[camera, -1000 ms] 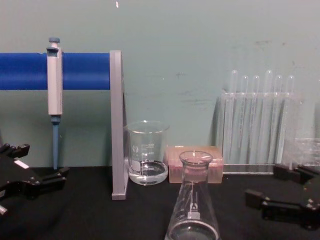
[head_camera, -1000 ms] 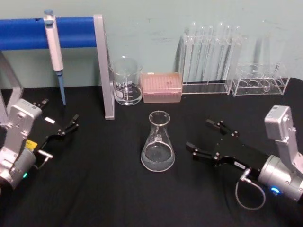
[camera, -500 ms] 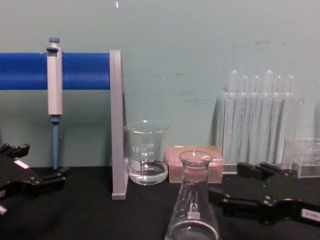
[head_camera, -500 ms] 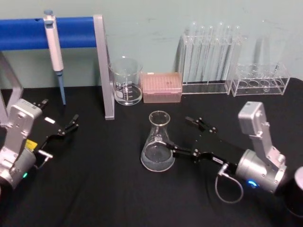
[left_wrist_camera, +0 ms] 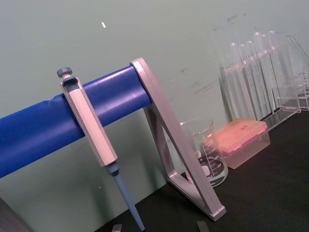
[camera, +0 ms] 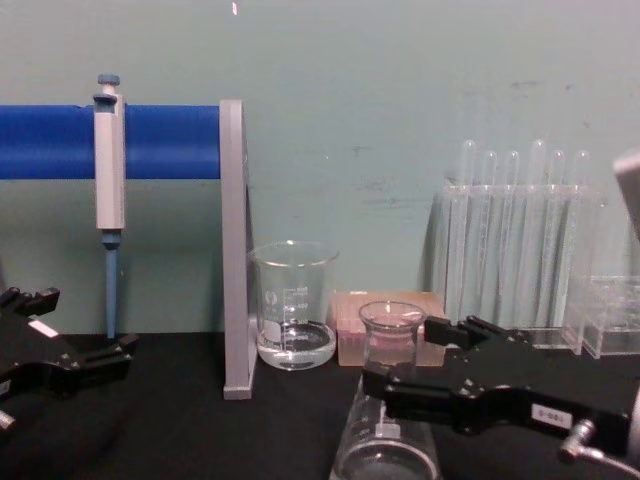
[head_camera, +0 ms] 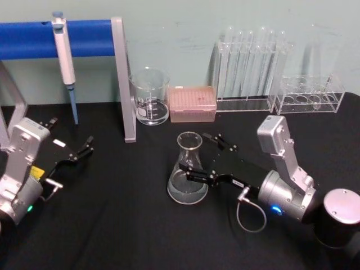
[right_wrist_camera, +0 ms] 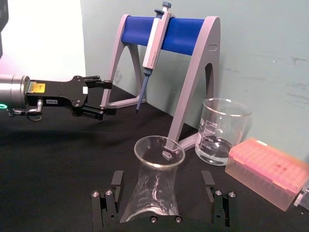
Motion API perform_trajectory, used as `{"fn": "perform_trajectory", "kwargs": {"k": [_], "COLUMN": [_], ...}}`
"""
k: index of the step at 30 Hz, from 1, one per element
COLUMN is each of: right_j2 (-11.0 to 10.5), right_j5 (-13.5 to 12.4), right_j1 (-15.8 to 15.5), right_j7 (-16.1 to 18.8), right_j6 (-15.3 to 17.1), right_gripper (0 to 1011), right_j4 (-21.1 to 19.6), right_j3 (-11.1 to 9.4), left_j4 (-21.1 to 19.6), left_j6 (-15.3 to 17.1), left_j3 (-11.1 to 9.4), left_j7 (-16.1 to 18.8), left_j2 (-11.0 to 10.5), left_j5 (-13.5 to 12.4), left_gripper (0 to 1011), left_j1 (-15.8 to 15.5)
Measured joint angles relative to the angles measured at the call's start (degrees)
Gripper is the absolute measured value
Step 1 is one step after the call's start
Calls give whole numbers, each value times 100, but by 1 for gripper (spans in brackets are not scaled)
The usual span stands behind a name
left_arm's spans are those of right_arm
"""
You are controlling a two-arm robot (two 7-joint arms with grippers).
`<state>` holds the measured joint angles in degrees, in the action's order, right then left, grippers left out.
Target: Grasp the erlenmeyer flask with one hand, shake it three times, then place it back.
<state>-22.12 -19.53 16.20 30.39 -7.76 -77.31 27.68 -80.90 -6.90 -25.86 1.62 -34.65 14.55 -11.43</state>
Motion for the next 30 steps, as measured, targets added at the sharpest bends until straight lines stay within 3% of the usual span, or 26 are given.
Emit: {"fn": "perform_trajectory", "kwargs": {"k": [12,30], "right_j2": [314,473], "right_j5": [172,266], "right_j1": [233,374], "right_j7": [-11,35], "right_j6": [-36,-57], "right_gripper": [1003,1002], "right_j4": [348,547], "right_j3": [40,57], "left_j4": [0,0], "left_j6": [0,0], "left_j3": [0,0], "left_j7": [0,0], "left_j2": [0,0], "left_j5": [0,0], "left_gripper": [1001,1001], "left_j1": [0,0]}}
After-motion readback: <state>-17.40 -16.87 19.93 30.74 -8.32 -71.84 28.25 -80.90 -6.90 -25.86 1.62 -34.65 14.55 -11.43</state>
